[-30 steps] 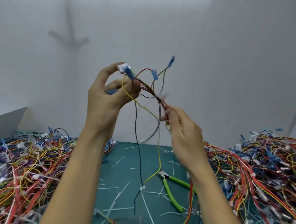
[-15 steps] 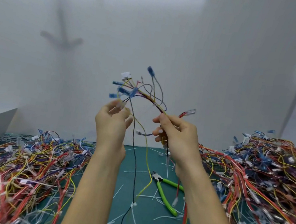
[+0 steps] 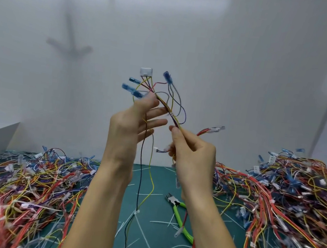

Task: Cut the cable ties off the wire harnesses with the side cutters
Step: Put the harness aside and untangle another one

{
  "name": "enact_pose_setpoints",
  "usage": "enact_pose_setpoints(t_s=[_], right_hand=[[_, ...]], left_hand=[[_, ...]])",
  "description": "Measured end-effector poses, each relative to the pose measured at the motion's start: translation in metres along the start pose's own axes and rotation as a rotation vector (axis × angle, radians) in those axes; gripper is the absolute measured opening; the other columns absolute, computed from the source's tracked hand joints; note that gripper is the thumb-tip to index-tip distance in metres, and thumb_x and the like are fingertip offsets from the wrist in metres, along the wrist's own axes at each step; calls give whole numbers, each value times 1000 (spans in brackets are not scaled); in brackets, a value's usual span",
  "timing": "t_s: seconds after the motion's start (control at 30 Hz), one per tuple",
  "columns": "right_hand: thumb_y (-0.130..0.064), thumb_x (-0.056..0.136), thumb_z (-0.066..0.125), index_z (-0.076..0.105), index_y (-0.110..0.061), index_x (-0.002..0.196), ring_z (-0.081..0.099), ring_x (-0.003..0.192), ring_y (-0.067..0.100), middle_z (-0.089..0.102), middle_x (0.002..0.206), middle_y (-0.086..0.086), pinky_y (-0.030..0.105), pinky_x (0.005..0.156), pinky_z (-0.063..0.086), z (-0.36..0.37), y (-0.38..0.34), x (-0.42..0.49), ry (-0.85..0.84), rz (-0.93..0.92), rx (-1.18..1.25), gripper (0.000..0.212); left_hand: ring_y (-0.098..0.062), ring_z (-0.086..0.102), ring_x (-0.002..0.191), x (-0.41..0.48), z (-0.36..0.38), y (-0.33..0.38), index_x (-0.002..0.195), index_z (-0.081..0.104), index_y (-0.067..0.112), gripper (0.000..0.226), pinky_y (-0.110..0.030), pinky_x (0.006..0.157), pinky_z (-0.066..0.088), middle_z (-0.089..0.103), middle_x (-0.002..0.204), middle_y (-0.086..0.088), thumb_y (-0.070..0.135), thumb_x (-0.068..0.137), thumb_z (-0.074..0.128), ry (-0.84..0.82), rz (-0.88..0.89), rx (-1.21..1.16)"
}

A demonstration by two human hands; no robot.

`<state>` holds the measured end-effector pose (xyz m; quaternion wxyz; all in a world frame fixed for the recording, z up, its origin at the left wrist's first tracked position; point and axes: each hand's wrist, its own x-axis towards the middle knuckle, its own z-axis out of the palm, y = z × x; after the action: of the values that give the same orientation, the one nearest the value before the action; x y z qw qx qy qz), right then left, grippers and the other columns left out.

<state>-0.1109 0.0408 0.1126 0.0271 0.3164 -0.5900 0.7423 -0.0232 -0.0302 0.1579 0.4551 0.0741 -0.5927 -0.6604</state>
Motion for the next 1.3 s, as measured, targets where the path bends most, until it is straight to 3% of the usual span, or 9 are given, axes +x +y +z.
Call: enact_pose_setpoints(t_s=[0.07, 0.2, 0.37, 0.47, 0.6, 0.67, 0.83, 1.07, 1.3], right_hand=[[-37, 94, 64, 77, -39, 102, 65, 68, 19, 70, 65, -2, 43, 65, 55, 0, -5, -4, -61, -61, -58, 15], [-42, 91, 62, 60, -63, 105, 63, 78, 24, 68, 77, 7, 40, 68, 52, -4, -15, -8, -272, -142, -268, 26], [-44, 88, 64, 74, -49, 104, 62, 76, -7, 70, 88, -19, 8, 66, 44, -20, -25, 4, -298, -83, -284, 19], [-42, 87, 66, 78, -42, 93, 65, 87, -5, 72, 101, -17, 25, 84, 54, -30, -29, 9, -189, -87, -216, 13], [-45, 82, 67, 73, -25, 81, 68, 78, 7, 73, 79, -14, 43, 81, 58, -36, -32, 11, -210, -12, -272, 21], [-44, 84, 69, 73, -24, 85, 70, 80, 7, 74, 80, -11, 40, 81, 58, -34, -32, 10, -342, 51, -346, 20], [-29, 90, 69, 77, -20, 90, 66, 66, -2, 76, 80, -8, 10, 61, 48, -32, -35, 5, -508, 49, -269, 12], [-11, 85, 74, 77, -5, 94, 65, 59, -1, 77, 80, 6, 6, 49, 41, -41, -40, 5, -570, 144, -33, 11], [-7, 86, 71, 76, -6, 82, 39, 43, 8, 68, 65, 5, 17, 37, 34, -36, -29, 14, -293, 169, 190, 6]], left_hand=[[-15, 75, 83, 1, 2, -3, 101, 71, 13, 25, -26, 74, 55, 77, 90, 1, 29, 82, 76, 89, 81, 74], [-16, 73, 69, 5, -3, -8, 89, 71, 9, 13, -24, 67, 58, 75, 75, -4, 4, 79, 79, 228, 163, 30], [-14, 73, 70, 8, -15, -4, 94, 71, 7, 17, -22, 63, 57, 77, 79, -3, 9, 79, 79, 211, 124, 17], [-14, 74, 70, 9, -24, 0, 91, 71, 13, 15, -20, 59, 57, 77, 82, -2, 13, 78, 79, 224, 67, -26], [-15, 75, 80, 8, -31, 4, 82, 70, 22, 21, -17, 53, 48, 78, 91, -1, 26, 65, 81, 203, 18, -48], [-14, 75, 83, 8, -31, 3, 85, 70, 22, 20, -18, 52, 41, 78, 93, 0, 28, 69, 79, 173, 3, -30], [-16, 75, 81, 8, -30, 1, 94, 71, 17, 13, -15, 46, 41, 78, 93, -1, 25, 83, 71, 77, 16, 8], [-13, 72, 96, 9, -32, -3, 107, 75, 24, 26, -23, 66, 46, 75, 108, 3, 36, 86, 65, -82, -40, 65], [-17, 73, 98, 9, -36, -5, 115, 68, 19, 37, -31, 79, 57, 75, 110, 4, 42, 87, 60, -169, -128, 183]])
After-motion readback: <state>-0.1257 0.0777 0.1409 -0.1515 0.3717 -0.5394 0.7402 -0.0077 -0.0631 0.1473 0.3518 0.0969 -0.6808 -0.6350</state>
